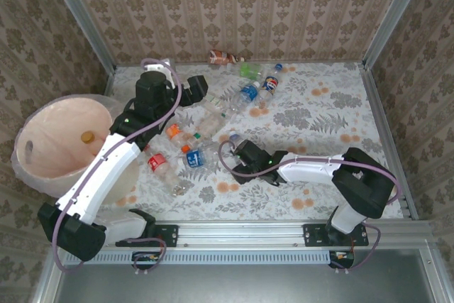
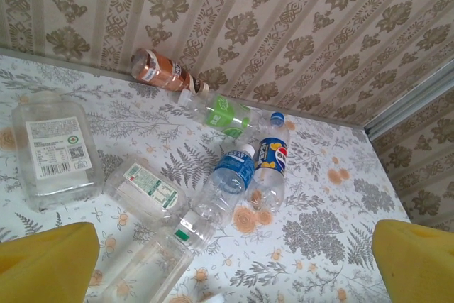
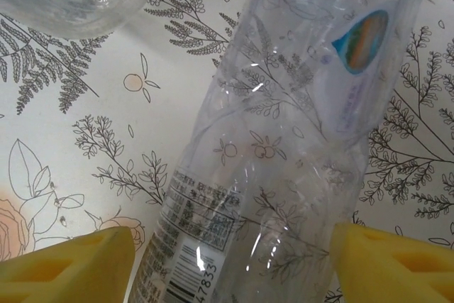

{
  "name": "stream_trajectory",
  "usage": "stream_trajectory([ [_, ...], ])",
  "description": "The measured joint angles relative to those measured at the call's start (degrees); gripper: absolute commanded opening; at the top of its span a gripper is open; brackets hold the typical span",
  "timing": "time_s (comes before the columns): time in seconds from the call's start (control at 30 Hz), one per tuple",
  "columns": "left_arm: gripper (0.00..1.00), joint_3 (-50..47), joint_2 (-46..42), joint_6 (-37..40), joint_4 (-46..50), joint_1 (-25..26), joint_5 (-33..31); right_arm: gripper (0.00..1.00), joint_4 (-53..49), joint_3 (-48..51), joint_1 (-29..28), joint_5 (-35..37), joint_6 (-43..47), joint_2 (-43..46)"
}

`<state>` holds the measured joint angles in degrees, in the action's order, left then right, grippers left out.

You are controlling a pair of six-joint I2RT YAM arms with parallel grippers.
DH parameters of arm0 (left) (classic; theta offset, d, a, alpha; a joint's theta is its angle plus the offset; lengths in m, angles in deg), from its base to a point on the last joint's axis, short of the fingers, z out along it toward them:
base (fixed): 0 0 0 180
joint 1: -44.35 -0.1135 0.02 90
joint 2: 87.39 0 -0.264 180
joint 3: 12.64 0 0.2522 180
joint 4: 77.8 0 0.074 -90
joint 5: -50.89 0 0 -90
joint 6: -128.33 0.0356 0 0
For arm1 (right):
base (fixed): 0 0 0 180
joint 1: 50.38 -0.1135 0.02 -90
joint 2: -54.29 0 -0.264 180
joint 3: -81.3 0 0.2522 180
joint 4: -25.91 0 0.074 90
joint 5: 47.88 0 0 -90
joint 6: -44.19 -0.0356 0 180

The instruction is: Put the plastic bottles in the bin

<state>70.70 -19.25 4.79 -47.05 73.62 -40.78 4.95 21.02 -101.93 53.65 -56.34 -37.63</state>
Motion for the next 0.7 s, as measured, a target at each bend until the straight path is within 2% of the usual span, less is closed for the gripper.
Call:
stream_trajectory([
  [0.2, 1.0, -1.68, 0.02, -0.09, -0.76, 0.0, 1.64, 0.59, 2.78, 1.36, -0.11, 0.48, 0.96, 0.02],
  [0.43, 1.0, -8.41, -0.15, -0.11, -1.62, 0.02, 2.69, 0.48, 7.15, 4.28, -0.11, 3.13, -0.55, 1.6],
  [0.7, 1.0, -9.7, -1.16, 2.14, -1.49, 0.02, 4.83, 0.43, 14.19, 6.71, 0.33, 4.81, -1.44, 6.27],
])
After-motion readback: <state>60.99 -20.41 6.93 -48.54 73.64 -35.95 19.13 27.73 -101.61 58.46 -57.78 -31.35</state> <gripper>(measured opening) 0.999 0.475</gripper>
